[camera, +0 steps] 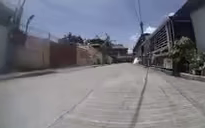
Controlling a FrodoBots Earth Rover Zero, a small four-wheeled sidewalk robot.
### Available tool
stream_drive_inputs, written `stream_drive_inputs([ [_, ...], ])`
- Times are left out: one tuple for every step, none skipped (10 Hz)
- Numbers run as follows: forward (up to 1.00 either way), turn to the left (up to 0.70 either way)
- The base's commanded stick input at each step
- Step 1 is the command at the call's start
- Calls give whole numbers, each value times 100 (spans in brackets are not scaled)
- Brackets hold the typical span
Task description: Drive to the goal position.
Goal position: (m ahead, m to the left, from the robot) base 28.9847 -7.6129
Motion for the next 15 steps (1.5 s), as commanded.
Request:
stream_drive_inputs([
  [85,-29],
  [85,-34],
  [85,-34],
  [85,-34],
  [85,-34],
  [85,-34],
  [85,-34],
  [85,-34],
  [85,-23],
  [85,0],
  [85,0],
  [85,0],
  [85,0],
  [85,0],
  [85,0],
])
